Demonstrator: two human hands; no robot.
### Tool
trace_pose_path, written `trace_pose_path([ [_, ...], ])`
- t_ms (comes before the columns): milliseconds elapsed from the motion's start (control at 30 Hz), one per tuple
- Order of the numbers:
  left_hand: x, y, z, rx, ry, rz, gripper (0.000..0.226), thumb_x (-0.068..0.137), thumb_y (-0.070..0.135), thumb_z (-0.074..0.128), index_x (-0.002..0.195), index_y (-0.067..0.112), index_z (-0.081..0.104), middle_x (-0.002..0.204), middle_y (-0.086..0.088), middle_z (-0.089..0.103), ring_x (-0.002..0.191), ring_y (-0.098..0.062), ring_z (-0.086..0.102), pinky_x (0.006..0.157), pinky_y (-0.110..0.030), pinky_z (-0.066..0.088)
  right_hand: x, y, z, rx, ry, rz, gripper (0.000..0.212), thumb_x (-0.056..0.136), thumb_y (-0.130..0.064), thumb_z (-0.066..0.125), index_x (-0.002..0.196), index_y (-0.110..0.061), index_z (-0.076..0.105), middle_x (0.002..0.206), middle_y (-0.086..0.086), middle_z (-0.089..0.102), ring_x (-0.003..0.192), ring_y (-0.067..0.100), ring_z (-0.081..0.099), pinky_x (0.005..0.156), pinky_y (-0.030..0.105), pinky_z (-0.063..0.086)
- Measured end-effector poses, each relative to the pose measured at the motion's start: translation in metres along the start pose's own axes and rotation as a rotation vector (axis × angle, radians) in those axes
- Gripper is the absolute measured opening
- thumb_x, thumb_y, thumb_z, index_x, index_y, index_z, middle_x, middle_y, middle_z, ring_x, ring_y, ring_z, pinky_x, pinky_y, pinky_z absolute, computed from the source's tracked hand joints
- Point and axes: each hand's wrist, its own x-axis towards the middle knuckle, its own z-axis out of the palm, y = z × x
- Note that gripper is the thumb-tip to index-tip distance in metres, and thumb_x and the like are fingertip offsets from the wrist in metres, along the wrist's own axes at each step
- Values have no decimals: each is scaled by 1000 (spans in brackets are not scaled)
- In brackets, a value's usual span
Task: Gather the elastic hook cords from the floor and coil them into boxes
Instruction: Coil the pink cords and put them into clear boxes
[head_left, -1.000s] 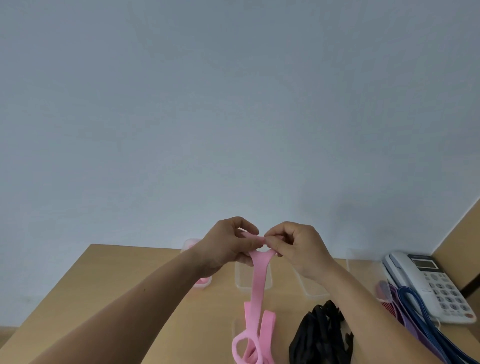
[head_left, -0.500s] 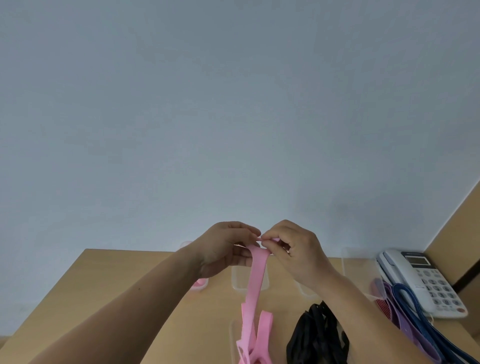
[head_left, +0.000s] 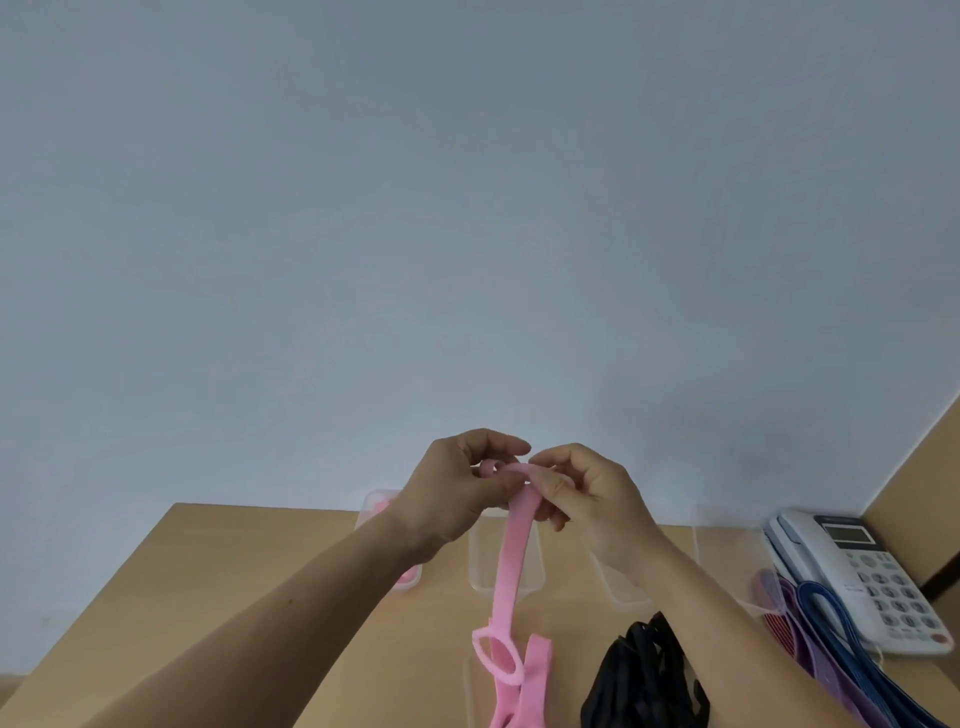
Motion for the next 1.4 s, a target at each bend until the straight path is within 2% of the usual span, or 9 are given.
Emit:
trace_pose_path([
  [100, 1, 0, -1, 30, 6, 42, 27, 85, 1, 73, 109, 13, 68, 96, -21, 70, 82, -24, 72, 80, -30, 59, 2, -2, -1, 19, -18, 53, 10, 94, -18, 64, 94, -9, 69, 76, 13, 72, 61, 21, 64, 54, 30, 49],
  [200, 2, -2, -2, 38, -2, 0, 32, 85, 3, 74, 115, 10, 65, 100, -19, 71, 85, -24, 73, 84, -35, 59, 1, -3, -2, 5, -1, -9, 4, 91, -14, 68, 88, -14, 72, 72, 10, 71, 59, 19, 63, 54, 27, 49],
  [333, 1, 0, -3, 82, -102, -107, 17, 94, 16, 67, 102, 1, 68, 91, -15, 75, 82, -26, 73, 76, -34, 60, 0, -6, -4, -28, 24, -79, 18, 90, -8, 68, 85, -25, 72, 72, 4, 70, 61, 18, 65, 57, 25, 50],
  [700, -4, 8, 4, -153, -230, -310, 32, 95, 33, 60, 89, 6, 75, 93, -21, 72, 78, -27, 68, 69, -33, 56, -11, -6, -9, -377, 84, -302, 35, 85, -7, 74, 89, -42, 69, 88, -18, 71, 81, 5, 68, 71, 13, 52],
  [833, -6, 9, 7, -187, -221, -286, 30, 89, 22, 72, 103, -5, 69, 95, -20, 73, 82, -27, 69, 72, -33, 57, -15, -4, -14, -168, 20, -199, 27, 85, -8, 73, 92, -34, 73, 90, -7, 73, 85, 14, 71, 74, 24, 57],
  [933, -8, 10, 8, -184, -204, -253, 29, 86, 17, 74, 104, -4, 67, 97, -23, 74, 85, -29, 71, 75, -36, 59, -17, -7, -17, -10, -37, -97, 16, 80, -25, 75, 96, -28, 71, 86, 4, 72, 77, 20, 70, 68, 25, 54],
  [1033, -10, 11, 9, -181, -185, -224, 28, 88, 11, 71, 108, -6, 62, 99, -27, 72, 86, -31, 72, 70, -33, 58, -15, -10, -16, 50, -39, -47, 25, 74, -40, 75, 94, -26, 72, 80, 6, 71, 70, 24, 69, 62, 28, 52],
  [1233, -7, 12, 10, -186, -200, -195, 24, 87, 0, 71, 108, -8, 62, 96, -25, 73, 81, -30, 71, 67, -30, 58, -15, -8, -18, 22, -20, -40, 4, 88, -18, 72, 89, -22, 74, 77, 6, 71, 64, 17, 64, 59, 26, 48],
  [1400, -4, 16, 8, -275, -276, -270, 23, 85, 3, 72, 108, 1, 69, 101, -18, 73, 88, -25, 72, 72, -29, 57, -15, -9, -20, -31, 30, -105, 24, 85, 0, 72, 87, -25, 75, 78, 2, 70, 65, 12, 65, 64, 21, 52],
])
